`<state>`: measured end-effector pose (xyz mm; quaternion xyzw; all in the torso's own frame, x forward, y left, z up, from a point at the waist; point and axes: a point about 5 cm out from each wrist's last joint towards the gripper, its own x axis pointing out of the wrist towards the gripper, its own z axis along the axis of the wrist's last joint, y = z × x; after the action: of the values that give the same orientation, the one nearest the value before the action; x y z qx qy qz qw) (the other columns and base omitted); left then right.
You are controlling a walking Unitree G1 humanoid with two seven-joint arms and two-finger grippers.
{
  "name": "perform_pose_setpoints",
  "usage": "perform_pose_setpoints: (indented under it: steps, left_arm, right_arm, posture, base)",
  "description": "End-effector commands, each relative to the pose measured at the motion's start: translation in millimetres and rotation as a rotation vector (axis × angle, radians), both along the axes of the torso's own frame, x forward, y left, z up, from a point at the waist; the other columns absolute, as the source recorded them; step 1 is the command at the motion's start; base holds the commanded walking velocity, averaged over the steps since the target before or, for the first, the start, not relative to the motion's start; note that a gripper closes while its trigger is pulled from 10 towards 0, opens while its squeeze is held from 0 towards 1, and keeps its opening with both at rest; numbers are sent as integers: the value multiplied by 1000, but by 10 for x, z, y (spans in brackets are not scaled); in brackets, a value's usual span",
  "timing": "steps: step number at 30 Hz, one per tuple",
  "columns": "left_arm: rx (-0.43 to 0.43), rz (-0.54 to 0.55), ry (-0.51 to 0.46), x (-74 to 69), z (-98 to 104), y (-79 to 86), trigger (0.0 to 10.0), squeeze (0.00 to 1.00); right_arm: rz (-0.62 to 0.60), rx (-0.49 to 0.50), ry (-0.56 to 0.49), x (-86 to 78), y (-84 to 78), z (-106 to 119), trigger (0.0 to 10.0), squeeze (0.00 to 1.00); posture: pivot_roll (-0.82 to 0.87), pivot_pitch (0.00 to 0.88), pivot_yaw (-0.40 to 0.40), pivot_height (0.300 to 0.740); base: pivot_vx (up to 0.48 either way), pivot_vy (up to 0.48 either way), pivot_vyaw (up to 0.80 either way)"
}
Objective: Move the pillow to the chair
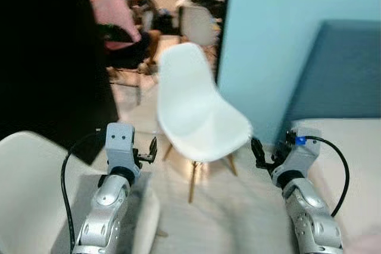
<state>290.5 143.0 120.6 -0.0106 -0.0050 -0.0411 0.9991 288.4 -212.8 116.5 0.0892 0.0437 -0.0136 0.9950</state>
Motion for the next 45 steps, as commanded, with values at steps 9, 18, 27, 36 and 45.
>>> perform_pose_setpoints:
  steps: [9, 18, 27, 36, 45]
  left_arm:
    - [3, -17, 20, 13, -30, -13, 10000, 0]
    - [-24, -33, 31, 14, -50, -31, 10000, 0]
    - [-46, -38, 36, 22, -56, -27, 10000, 0]
    - [-55, -39, 34, 26, -52, -21, 10000, 0]
    - [-63, -36, 33, 30, -51, -12, 10000, 0]
  right_arm:
    - [4, 4, 18, -6, 17, -42, 10000, 0]
    - [2, 0, 21, -15, 12, -52, 10000, 0]
    - [0, -1, 22, -16, 10, -55, 10000, 0]
    - [-7, 2, 21, -16, 6, -53, 10000, 0]
    - [-16, 12, 20, -17, -3, -56, 10000, 0]
  posture:
    - [-60, 1, 8, 740]
    - [-64, 0, 10, 740]
    - [-65, 0, 8, 740]
    - [-65, 0, 8, 740]
    - [-66, 0, 8, 740]
  base:
    - [0, 0, -800]
    - [0, 0, -800]
    - [0, 0, -800]
    - [0, 0, -800]
    - [0, 0, -800]
